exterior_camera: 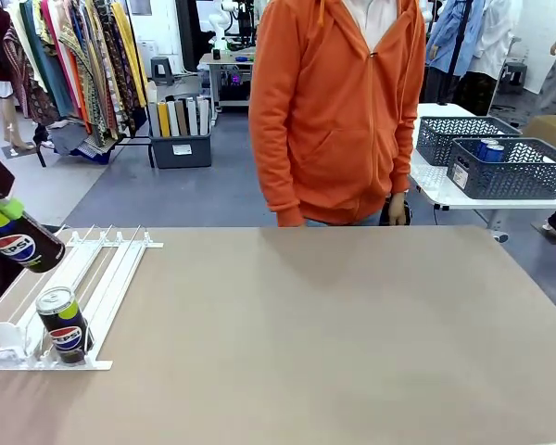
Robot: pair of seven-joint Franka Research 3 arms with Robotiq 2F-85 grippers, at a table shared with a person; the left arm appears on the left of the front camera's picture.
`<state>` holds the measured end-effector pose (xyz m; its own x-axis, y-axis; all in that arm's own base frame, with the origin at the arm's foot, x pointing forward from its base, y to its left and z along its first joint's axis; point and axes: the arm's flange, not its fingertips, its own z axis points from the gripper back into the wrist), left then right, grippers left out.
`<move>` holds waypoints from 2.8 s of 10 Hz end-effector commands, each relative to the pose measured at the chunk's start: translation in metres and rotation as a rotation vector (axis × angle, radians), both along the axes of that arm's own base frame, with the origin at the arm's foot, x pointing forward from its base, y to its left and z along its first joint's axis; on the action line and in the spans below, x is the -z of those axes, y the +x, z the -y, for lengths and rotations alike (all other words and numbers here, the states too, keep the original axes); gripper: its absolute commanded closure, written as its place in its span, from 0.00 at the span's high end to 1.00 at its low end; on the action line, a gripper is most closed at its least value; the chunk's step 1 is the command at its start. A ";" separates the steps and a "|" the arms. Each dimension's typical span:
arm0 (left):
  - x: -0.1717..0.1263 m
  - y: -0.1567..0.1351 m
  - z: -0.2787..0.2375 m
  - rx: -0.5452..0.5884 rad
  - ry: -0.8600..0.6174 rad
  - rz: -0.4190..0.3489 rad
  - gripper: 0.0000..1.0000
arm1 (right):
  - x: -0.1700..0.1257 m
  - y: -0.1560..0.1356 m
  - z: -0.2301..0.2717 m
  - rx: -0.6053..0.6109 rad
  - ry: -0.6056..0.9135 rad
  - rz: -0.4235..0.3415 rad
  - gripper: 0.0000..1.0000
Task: Retrieve and store the cans from the dispenser.
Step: Pick up one can from the Automatic Can Dispenser and place it in the middle of the table.
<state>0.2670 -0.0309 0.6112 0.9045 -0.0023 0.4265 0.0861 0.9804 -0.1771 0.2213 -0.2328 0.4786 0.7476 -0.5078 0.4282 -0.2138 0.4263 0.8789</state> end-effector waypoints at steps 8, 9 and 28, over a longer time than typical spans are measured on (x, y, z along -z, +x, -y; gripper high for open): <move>0.033 0.165 0.319 0.392 0.186 0.002 0.00 | -0.002 0.003 0.000 0.004 0.003 0.037 1.00; 0.064 0.180 0.355 0.430 0.202 -0.018 0.00 | -0.002 0.003 0.000 0.004 0.003 0.037 1.00; 0.091 0.196 0.357 0.539 0.144 -0.118 1.00 | -0.002 0.003 0.000 0.004 0.003 0.037 1.00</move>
